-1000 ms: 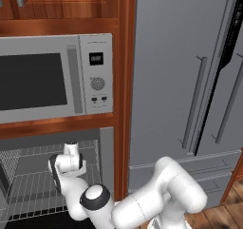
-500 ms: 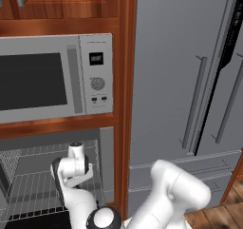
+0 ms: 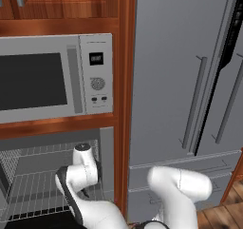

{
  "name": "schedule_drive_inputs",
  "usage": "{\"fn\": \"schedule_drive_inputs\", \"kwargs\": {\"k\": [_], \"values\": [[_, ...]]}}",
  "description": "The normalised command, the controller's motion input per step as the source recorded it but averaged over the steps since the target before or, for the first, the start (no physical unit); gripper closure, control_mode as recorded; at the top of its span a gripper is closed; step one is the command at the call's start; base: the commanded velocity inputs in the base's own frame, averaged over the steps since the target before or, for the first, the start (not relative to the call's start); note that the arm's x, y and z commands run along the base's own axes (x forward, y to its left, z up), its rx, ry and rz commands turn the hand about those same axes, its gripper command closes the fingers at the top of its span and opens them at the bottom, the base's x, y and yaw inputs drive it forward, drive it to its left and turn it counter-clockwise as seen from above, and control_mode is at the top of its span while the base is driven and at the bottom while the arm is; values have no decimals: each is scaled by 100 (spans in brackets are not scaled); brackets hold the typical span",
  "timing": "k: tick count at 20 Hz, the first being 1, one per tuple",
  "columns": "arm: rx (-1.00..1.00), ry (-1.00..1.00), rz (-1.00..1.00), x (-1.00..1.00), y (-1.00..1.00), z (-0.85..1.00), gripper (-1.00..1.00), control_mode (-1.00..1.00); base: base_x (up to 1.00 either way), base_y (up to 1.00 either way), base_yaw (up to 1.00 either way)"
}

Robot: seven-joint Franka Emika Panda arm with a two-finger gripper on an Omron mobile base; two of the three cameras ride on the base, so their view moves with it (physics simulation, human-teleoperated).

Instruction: Take the fish from the oven and place it on the plate on the counter.

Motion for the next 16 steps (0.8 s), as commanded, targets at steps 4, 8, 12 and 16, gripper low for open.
{"fn": "schedule_drive_inputs", "kwargs": {"k": [4,8,12,16], "values": [[0,-13,0,-43,-21,100,100,-100,0,0,0],[6,-10,0,-29,-43,100,100,-100,0,0,0],[15,-6,0,-39,-65,100,100,-100,0,0,0],[10,-1,-4,-8,-69,99,100,-100,0,0,0]]}}
